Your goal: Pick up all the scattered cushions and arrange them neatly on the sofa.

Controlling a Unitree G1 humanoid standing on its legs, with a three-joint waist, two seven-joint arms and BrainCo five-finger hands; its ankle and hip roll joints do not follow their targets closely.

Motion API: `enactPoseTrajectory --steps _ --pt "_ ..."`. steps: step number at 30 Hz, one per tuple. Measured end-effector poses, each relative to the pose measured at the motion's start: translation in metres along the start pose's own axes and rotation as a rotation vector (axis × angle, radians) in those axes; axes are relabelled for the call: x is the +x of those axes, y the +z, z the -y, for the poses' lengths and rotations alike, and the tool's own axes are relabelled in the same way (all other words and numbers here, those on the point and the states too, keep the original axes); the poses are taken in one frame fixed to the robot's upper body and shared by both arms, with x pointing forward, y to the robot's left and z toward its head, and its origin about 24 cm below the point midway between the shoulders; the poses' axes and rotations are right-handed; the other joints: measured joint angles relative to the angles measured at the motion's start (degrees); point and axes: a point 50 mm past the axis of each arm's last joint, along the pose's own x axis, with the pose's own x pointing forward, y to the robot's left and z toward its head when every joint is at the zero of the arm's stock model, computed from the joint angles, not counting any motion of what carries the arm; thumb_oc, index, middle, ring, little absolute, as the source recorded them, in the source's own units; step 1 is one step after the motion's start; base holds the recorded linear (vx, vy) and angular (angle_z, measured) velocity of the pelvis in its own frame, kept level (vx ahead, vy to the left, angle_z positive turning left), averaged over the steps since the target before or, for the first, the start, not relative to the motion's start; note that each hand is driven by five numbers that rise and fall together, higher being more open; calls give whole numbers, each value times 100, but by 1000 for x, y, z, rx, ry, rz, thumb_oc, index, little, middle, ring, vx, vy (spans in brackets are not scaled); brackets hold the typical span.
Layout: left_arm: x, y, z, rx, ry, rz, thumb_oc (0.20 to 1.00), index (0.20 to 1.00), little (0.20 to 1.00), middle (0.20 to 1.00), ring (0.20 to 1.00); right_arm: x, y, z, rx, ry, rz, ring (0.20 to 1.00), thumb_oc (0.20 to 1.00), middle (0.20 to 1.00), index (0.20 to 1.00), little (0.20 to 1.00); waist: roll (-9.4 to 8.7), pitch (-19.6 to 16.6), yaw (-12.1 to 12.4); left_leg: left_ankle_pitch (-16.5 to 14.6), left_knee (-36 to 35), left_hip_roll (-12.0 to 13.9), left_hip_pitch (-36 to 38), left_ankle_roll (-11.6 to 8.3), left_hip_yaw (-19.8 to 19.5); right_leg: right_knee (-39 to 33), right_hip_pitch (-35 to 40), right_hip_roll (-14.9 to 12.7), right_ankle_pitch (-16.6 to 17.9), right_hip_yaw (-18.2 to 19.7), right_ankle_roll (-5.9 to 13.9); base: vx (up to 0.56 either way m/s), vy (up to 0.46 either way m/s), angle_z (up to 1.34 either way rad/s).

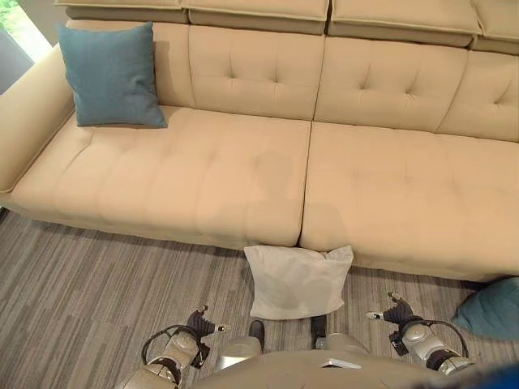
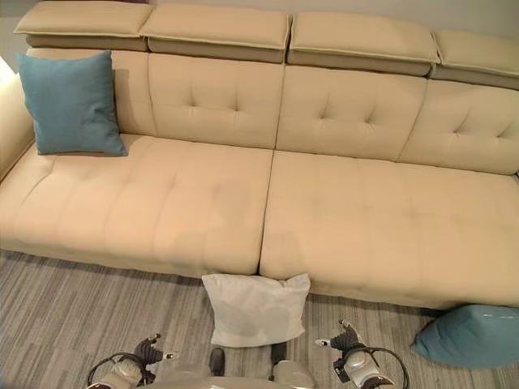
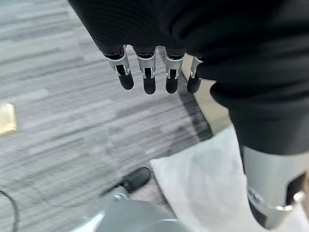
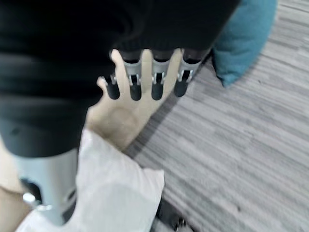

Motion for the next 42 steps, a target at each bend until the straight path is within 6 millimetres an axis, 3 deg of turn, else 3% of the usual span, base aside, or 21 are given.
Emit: enactPoseTrajectory --steps 4,7,9,12,13,15,17,19,26,29,34,36,39,42 --pt "2 11 -4 -15 13 34 1000 1000 1000 1000 1000 1 -3 8 -7 -27 -8 1000 1000 1000 1000 1000 122 57 -24 50 166 75 -377 -135 -256 12 -197 113 -13 -221 -91 -77 -95 26" --pt "5 24 -10 -36 32 62 1000 1000 1000 1000 1000 3 8 13 -5 -46 24 1000 1000 1000 1000 1000 193 352 -23 111 334 99 -695 -231 -400 260 -528 147 -45 -235 -140 -96 -120 18" --pt "5 23 -10 -41 33 61 1000 1000 1000 1000 1000 4 9 13 -5 -48 29 1000 1000 1000 1000 1000 204 427 -19 145 300 135 -773 -250 -442 290 -598 187 -50 -242 -150 -107 -164 29" --pt "5 28 -11 -32 35 78 1000 1000 1000 1000 1000 2 4 11 -2 -52 25 1000 1000 1000 1000 1000 211 504 -30 213 115 215 -867 -356 -911 377 -604 307 -210 -375 -365 -79 -100 66" --pt "4 21 -7 -25 25 58 1000 1000 1000 1000 1000 2 4 14 1 -59 24 1000 1000 1000 1000 1000 224 509 -9 270 175 256 -927 -331 -933 402 -608 394 -222 -401 -372 -88 -65 35" --pt "4 21 -5 -11 14 58 1000 1000 1000 1000 1000 2 3 16 6 -68 30 1000 1000 1000 1000 1000 219 511 -45 360 354 233 -1129 -483 -1101 485 -654 354 -293 -611 -405 6 -15 54" --pt "5 26 -5 -9 13 73 1000 1000 1000 1000 1000 1 -3 17 10 -72 8 1000 1000 1000 1000 1000 189 495 -78 434 203 249 -1020 -450 -1004 434 -563 349 -336 -808 -467 64 24 54" --pt "3 19 -2 -9 6 54 1000 1000 1000 1000 1000 1 -5 17 9 -72 2 1000 1000 1000 1000 1000 117 405 -161 406 213 239 -916 -417 -875 429 -440 334 -392 -807 -437 22 55 5" --pt "6 30 -23 -4 61 84 1000 1000 1000 1000 1000 3 4 18 1 -73 25 1000 1000 1000 1000 1000 -92 409 -148 354 259 119 -1093 -338 -563 546 -817 205 -298 -476 -293 -88 39 -24" --pt "9 49 -50 -88 157 124 1000 1000 1000 1000 1000 9 34 30 41 -111 92 1000 1000 1000 1000 1000 -225 719 -131 323 617 12 -1711 -293 -405 1125 -1629 98 -337 -250 -252 -152 51 -32" --pt "8 99 -70 -330 241 277 1000 1000 1000 1000 1000 14 93 55 130 -208 234 1000 1000 1000 1000 1000 -189 1463 -77 276 1301 -292 -2768 -116 -179 2357 -3012 -236 -552 -3 -150 -185 44 -11" --pt "4 127 -77 -430 261 365 1000 1000 1000 1000 1000 11 125 71 199 -265 319 1000 1000 1000 1000 1000 -182 1681 -116 210 1696 -377 -3492 -59 -70 2768 -3783 -341 -583 111 -147 -69 22 -5" --pt "-3 162 -88 -510 277 458 1000 1000 1000 1000 1000 3 170 85 283 -310 443 1000 1000 1000 1000 1000 -178 1946 -178 166 1938 -384 -3963 -53 -25 2954 -4266 -371 -553 226 -120 -147 20 -6" --pt "-27 224 -108 -592 280 681 1000 1000 1000 1000 1000 -20 227 114 440 -394 631 1000 1000 1000 1000 1000 -181 2043 -259 181 2369 -392 -4859 -12 63 3206 -5122 -366 -429 302 -147 -105 24 -13"
